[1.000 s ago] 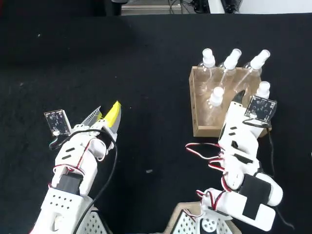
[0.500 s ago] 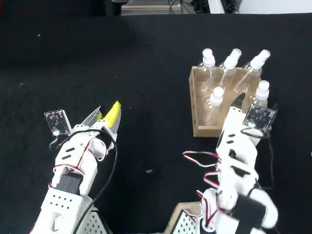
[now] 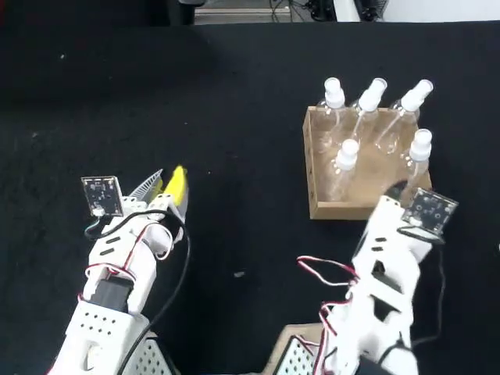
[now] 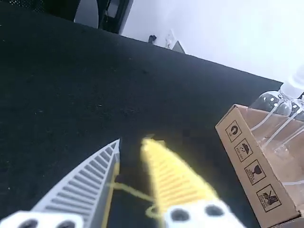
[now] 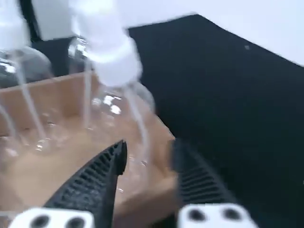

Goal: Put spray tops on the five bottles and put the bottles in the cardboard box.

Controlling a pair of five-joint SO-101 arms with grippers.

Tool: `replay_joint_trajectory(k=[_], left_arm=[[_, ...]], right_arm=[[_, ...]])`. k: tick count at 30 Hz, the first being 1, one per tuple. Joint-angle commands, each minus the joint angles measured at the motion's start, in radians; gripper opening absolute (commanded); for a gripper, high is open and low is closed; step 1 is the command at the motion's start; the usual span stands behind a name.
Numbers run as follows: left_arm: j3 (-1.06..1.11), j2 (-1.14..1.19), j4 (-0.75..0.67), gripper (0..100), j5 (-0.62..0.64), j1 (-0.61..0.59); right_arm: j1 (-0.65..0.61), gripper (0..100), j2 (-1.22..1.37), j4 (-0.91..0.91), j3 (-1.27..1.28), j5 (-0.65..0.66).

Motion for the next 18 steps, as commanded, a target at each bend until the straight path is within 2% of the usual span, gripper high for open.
replay_joint_trajectory(k=[1, 7, 9, 13, 18], left_arm=[[0.025, -0.012, -0.009, 4, -0.012, 0.008], [0.015, -0.012, 0.021, 3, -0.015, 0.002], [0.013, -0.014, 0.021, 3, -0.068, 0.004], [0.013, -0.014, 0.017, 3, -0.178, 0.007], [-0.039, -0.014, 0.023, 3, -0.196, -0.002]], right_arm=[[0.044, 1.6, -0.120, 0.190, 0.001, -0.003], [0.044, 1.1, -0.366, 0.578, 0.005, -0.003], [0.037, 1.1, -0.470, 0.724, 0.005, -0.003], [-0.038, 1.1, -0.710, 1.039, 0.005, -0.003], [-0.203, 1.1, -1.030, 1.387, 0.021, 0.003]])
